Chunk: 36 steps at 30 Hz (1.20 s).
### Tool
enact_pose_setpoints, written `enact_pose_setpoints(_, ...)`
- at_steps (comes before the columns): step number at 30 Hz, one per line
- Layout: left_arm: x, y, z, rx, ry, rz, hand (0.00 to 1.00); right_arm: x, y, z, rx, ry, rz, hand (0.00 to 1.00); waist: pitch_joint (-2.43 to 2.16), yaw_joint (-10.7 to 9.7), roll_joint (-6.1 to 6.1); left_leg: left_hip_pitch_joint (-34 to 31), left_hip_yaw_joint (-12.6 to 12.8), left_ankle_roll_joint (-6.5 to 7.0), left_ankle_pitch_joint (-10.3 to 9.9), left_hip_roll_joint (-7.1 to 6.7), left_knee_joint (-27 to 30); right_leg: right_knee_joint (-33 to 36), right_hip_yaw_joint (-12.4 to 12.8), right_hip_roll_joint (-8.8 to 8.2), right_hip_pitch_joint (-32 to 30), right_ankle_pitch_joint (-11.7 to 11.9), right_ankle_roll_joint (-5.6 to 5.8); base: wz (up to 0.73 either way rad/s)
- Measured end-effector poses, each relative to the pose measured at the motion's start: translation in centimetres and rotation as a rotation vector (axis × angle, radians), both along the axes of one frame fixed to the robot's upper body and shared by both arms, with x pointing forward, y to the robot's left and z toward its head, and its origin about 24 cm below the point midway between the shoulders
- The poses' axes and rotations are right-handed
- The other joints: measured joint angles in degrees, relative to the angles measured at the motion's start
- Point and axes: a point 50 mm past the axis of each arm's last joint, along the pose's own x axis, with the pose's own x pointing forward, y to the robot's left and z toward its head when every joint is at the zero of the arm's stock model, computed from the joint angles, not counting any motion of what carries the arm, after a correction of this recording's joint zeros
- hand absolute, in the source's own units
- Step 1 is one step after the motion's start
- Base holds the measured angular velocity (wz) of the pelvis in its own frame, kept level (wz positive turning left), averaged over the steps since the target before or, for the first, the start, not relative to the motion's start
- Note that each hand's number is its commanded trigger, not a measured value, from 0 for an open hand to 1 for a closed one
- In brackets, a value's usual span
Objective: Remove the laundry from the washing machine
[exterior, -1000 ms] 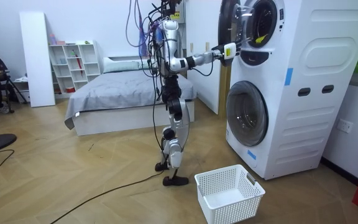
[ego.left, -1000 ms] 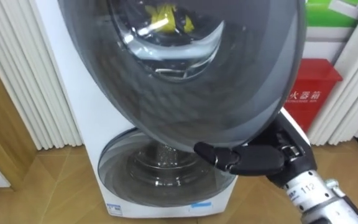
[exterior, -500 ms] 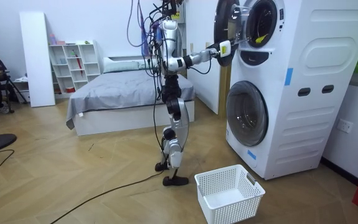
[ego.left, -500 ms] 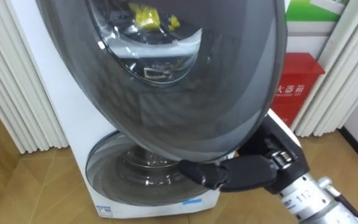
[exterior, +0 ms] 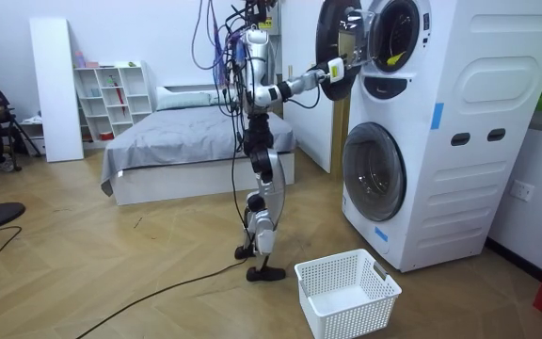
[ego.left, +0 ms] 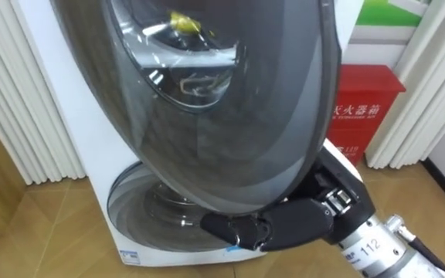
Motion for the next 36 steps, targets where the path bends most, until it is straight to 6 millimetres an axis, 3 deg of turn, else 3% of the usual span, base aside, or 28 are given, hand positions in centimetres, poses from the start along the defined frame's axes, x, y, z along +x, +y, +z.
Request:
enact_pose_setpoints(3, -0.4, 0.3, 0.1, 0.009, 0.012, -0.010, 0.00, 0.0, 0.1, 0.0, 0.012, 0.000, -0.002, 0.00, 0.49, 0.62, -0.96, -0.24, -0.75, -0.57, 0.40, -0.17, 0.06, -0.08, -0.72, 0.10, 0.00, 0.11, -0.47, 0.08)
enact_pose_setpoints(7, -0.5, 0.1, 0.0, 0.005, 0.017, -0.016, 0.00, 0.0, 0.2, -0.1, 0.012, 0.010, -0.002, 0.00, 0.47, 1.52, -1.88, -0.81, -2.06, -1.27, 0.85, 0.10, 0.47, -0.14, -1.81, 0.22, -0.03, 0.17, -1.26, 0.13)
enact_pose_setpoints(14, -0.2, 0.6, 0.2, 0.009, 0.009, -0.015, 0.00, -0.2, 1.0, -0.3, 0.014, 0.020, 0.040, 0.00, 0.44, 4.32, -2.19, -1.47, -3.04, -2.73, 2.01, 0.82, 0.58, -0.15, -3.45, 0.57, -0.36, -0.14, -2.67, 0.12)
enact_pose_setpoints(17, 0.1, 0.6, 0.2, 0.007, -0.004, -0.009, 0.00, -0.3, 2.0, -0.1, 0.008, 0.010, 0.112, 0.00, 0.42, 5.31, -2.20, -2.03, -3.75, -3.38, 2.62, 1.12, 0.58, -0.12, -4.46, 0.71, -0.67, 0.00, -3.54, 0.16)
enact_pose_setpoints(19, 0.2, 0.7, 0.2, 0.006, -0.015, -0.003, 0.00, -0.4, 3.5, 0.1, 0.000, -0.001, 0.195, 0.00, 0.35, 6.92, -2.34, -2.21, -3.79, -3.89, 2.91, 1.55, 0.54, -0.19, -4.82, 1.04, -0.69, 0.04, -4.10, 0.07)
enact_pose_setpoints(22, 0.4, 0.8, 0.3, 0.008, -0.021, -0.004, 0.00, -0.3, 5.8, 1.4, -0.025, -0.070, 0.349, 0.00, 0.16, 7.71, -2.63, -2.83, -3.82, -4.24, 3.12, 1.80, 0.99, -0.29, -6.38, 1.03, -0.62, -0.10, -4.57, 0.33)
enact_pose_setpoints(23, 0.5, 0.8, 0.3, 0.008, -0.022, -0.005, 0.00, -0.2, 6.1, 1.5, -0.030, -0.081, 0.368, 0.00, -0.01, 7.73, -2.89, -3.06, -3.81, -4.24, 3.12, 1.83, 1.18, -0.36, -6.76, 0.98, -0.62, -0.15, -4.64, 0.38)
enact_pose_setpoints(28, 0.8, 0.8, 0.3, -0.004, -0.028, 0.025, 0.00, -0.8, 8.2, 2.6, -0.071, -0.153, 0.543, 0.00, 0.05, 9.47, -3.53, -3.50, -5.18, -4.29, 3.12, 1.54, 1.29, -1.74, -9.42, 0.46, 0.84, -0.33, -4.43, 0.28)
enact_pose_setpoints(36, 1.7, 0.9, 0.4, -0.005, -0.042, 0.032, 0.00, -1.0, 8.5, 2.3, -0.076, -0.127, 0.580, 0.00, 0.14, 11.14, -4.03, -4.05, -5.37, -4.09, 3.15, 0.91, 1.08, -2.10, -11.04, -0.30, 1.42, -0.75, -3.61, 0.13)
